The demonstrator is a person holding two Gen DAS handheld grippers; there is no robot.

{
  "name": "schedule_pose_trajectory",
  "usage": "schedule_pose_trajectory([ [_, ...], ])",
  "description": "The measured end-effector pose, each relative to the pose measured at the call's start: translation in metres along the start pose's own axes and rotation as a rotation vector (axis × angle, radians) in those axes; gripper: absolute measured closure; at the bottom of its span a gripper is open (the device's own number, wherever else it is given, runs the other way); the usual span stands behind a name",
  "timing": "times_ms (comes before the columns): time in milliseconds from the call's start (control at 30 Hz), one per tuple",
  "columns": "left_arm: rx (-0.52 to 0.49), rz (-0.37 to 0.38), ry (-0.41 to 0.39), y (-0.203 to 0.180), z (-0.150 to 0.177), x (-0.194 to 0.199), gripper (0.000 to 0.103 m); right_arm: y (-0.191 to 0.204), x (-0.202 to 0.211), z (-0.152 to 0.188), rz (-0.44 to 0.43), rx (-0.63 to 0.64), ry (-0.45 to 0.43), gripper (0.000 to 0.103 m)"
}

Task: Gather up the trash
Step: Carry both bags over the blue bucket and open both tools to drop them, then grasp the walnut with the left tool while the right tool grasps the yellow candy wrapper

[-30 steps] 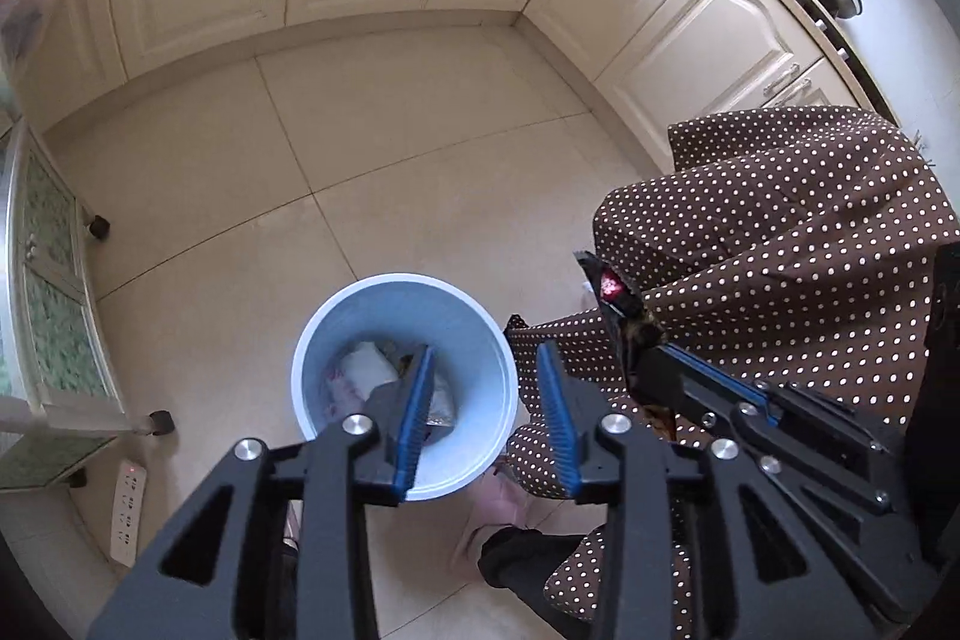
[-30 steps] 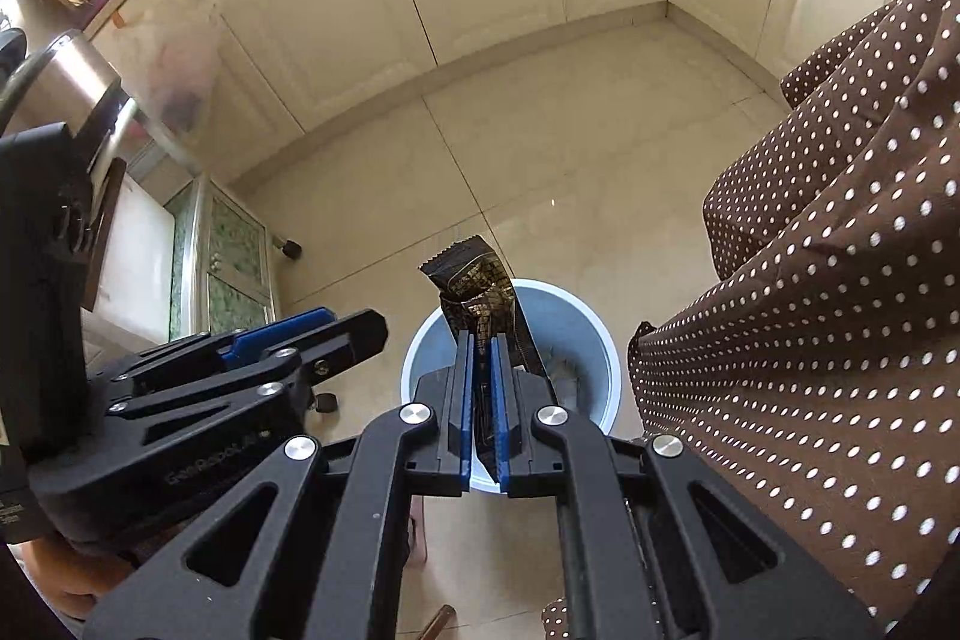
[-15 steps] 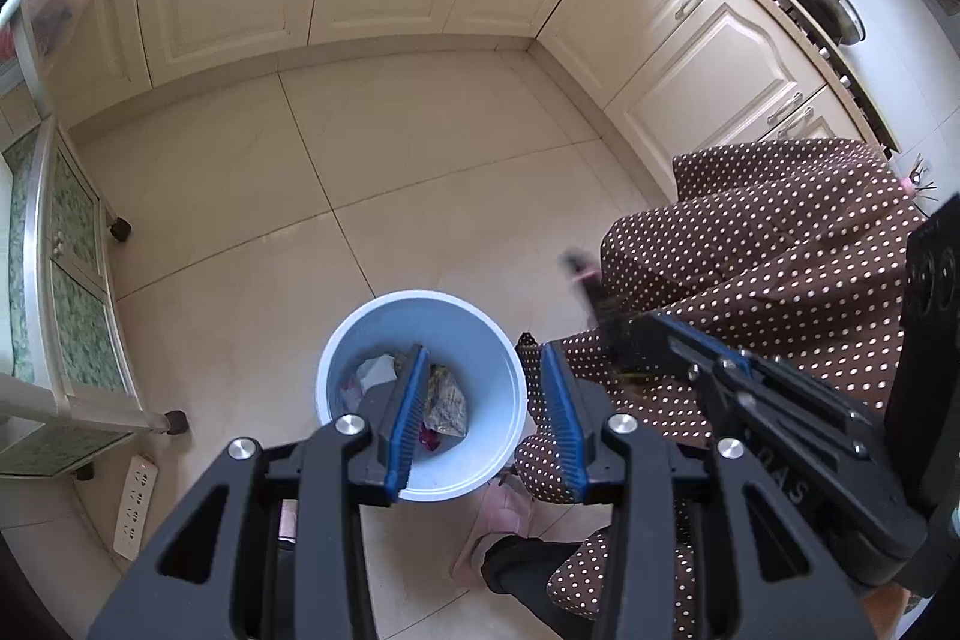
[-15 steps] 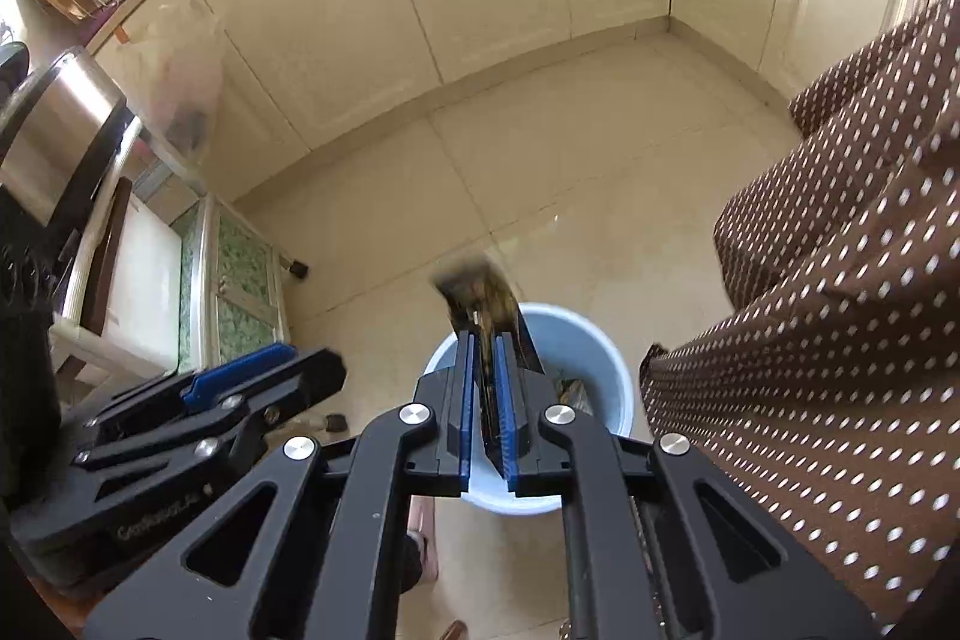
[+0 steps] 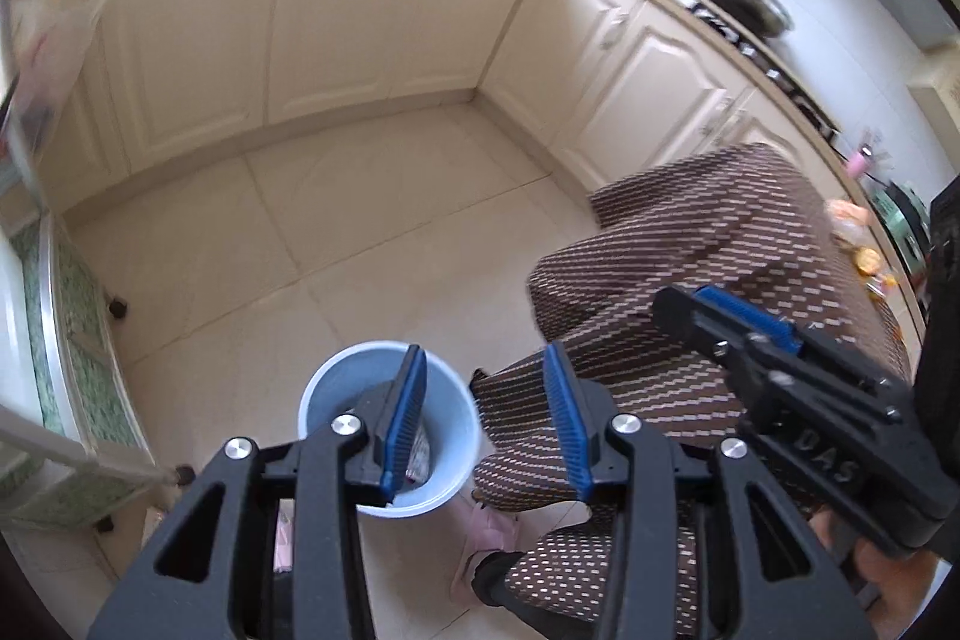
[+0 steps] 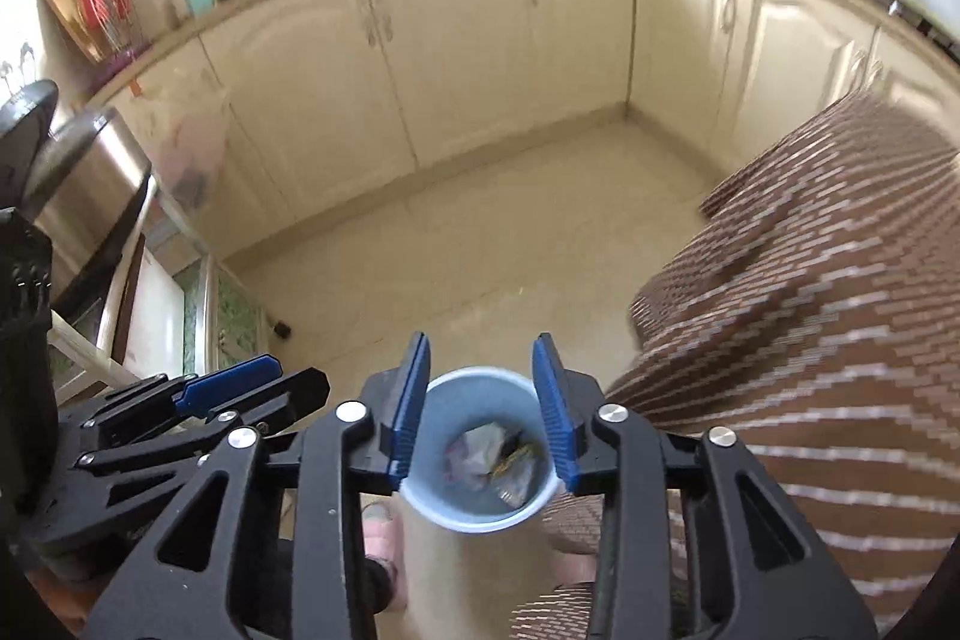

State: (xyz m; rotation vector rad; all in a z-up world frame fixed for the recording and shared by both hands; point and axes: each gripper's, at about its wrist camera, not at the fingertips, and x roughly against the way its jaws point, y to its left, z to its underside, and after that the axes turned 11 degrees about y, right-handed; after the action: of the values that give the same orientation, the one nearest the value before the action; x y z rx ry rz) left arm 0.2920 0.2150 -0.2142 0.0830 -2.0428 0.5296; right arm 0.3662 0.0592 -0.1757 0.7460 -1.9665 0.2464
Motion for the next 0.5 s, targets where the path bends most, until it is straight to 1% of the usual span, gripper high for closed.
schedule_pose_trajectory([
  [100, -0.068, 0.015, -0.031, -0.034, -0.002, 0.016, 0.063, -0.022, 0.046, 0.007, 0.032, -0.013, -0.074, 0.062],
  [167, -0.131, 0.034, -0.051, -0.066, -0.005, 0.024, 0.062, -0.045, 0.077, 0.014, 0.059, -0.037, -0.127, 0.058],
  [233, -0.199, 0.055, -0.057, -0.098, -0.01, 0.025, 0.06, -0.065, 0.098, 0.019, 0.085, -0.068, -0.16, 0.056],
  [267, -0.249, 0.066, -0.053, -0.121, -0.013, 0.024, 0.06, -0.08, 0.112, 0.023, 0.102, -0.089, -0.182, 0.055],
  [300, -0.274, 0.069, -0.05, -0.133, -0.015, 0.023, 0.06, -0.094, 0.122, 0.027, 0.125, -0.109, -0.195, 0.055],
  [333, -0.314, 0.076, -0.048, -0.153, -0.018, 0.02, 0.06, -0.104, 0.129, 0.03, 0.142, -0.126, -0.203, 0.054],
  [433, -0.403, 0.112, -0.04, -0.205, -0.023, 0.012, 0.06, -0.154, 0.153, 0.044, 0.207, -0.2, -0.221, 0.054],
  [500, -0.454, 0.109, -0.019, -0.237, -0.025, 0.002, 0.06, -0.179, 0.163, 0.054, 0.238, -0.239, -0.226, 0.052],
])
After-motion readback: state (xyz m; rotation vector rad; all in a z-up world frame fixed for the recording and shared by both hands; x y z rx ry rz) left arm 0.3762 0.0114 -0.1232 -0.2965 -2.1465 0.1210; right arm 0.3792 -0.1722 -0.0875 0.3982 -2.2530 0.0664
